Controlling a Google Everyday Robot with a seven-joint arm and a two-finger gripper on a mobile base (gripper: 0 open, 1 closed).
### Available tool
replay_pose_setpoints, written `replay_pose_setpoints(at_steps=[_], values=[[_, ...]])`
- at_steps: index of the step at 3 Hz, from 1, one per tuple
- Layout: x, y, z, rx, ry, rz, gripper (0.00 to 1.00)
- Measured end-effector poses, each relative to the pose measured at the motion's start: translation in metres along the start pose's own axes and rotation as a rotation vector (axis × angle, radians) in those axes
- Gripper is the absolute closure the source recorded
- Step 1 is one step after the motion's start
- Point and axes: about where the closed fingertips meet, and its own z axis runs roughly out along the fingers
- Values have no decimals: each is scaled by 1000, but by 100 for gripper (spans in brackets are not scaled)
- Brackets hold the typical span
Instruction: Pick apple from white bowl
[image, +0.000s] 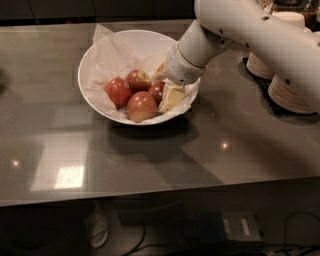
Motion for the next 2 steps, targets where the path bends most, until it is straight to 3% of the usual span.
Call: replay_pose_setpoints(at_steps=[1, 2], values=[[1, 1, 7, -22, 5, -1, 25], [2, 0, 9, -30, 4, 4, 44]])
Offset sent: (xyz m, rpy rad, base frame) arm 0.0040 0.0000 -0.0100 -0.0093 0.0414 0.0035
